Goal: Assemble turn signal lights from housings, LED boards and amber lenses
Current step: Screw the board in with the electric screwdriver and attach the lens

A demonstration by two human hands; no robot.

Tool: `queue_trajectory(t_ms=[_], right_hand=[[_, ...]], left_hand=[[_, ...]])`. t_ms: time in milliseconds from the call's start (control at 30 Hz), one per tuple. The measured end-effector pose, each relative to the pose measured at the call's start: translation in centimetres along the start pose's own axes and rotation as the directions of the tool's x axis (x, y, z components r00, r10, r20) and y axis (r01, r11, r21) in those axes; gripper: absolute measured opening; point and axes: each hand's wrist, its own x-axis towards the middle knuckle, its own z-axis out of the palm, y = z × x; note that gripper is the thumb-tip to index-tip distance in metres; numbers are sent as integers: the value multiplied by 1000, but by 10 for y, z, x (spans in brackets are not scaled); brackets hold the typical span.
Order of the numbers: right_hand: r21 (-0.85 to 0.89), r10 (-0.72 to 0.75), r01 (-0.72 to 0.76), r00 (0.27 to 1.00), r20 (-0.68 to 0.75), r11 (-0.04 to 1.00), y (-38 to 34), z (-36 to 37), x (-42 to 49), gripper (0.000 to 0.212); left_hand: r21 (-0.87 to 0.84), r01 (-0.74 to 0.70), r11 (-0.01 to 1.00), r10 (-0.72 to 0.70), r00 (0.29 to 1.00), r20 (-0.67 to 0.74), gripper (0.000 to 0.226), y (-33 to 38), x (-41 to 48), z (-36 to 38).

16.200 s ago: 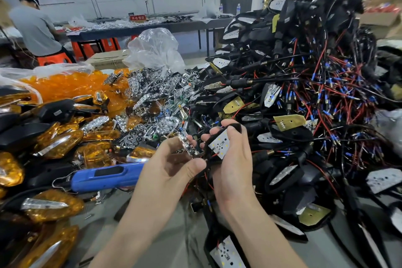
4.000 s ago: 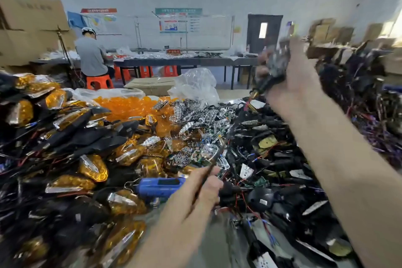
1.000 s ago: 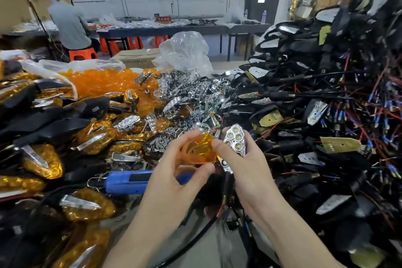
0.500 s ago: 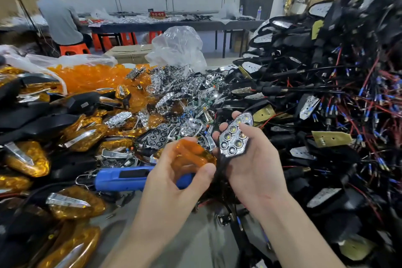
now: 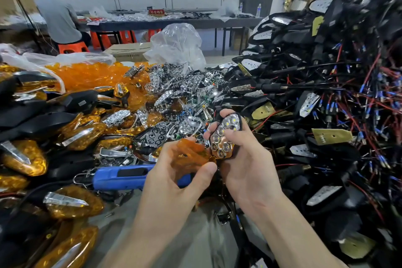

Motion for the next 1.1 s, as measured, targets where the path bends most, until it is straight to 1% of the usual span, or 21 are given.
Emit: queue_trajectory(t_ms=[100,200,367,433,533,633,767,833,933,1100], right_hand=[[-36,-18,19,999,42,999,2,-1,0,32],[-60,-35,39,997,70,997,4,-1,1,30],[-34,-45,48,994,96,998,3,0,1,29],[-50,-34,39,994,99,998,1,-1,0,30],[-114,-15,25,996,86,993,2,-1,-1,31],[-140,-21,29,998,56,990,4,0,0,31],[-183,-16,20,999,28,983,4,1,0,29],[-225,-10,17,999,32,974,4,2,-2,28],[-284,1,11,999,42,959,4,3,-4,27],[-294,1,7,1000,27,956,4,2,-5,29]], left_hand=[[16,-16,1000,16,1000,-18,43,0,0,1],[-2,-26,1000,26,999,-44,44,0,0,3],[5,-34,999,34,998,-60,40,-1,0,4],[18,-26,999,27,998,-59,39,-2,0,4],[47,-6,999,9,998,-61,37,-3,-1,4],[106,-5,994,14,997,-78,42,-6,-1,4],[160,-19,987,29,998,-61,46,-6,0,6],[166,-35,985,45,998,-54,46,-4,1,7],[156,-40,987,49,997,-55,39,0,3,7],[188,-63,980,71,997,-37,44,0,5,10]])
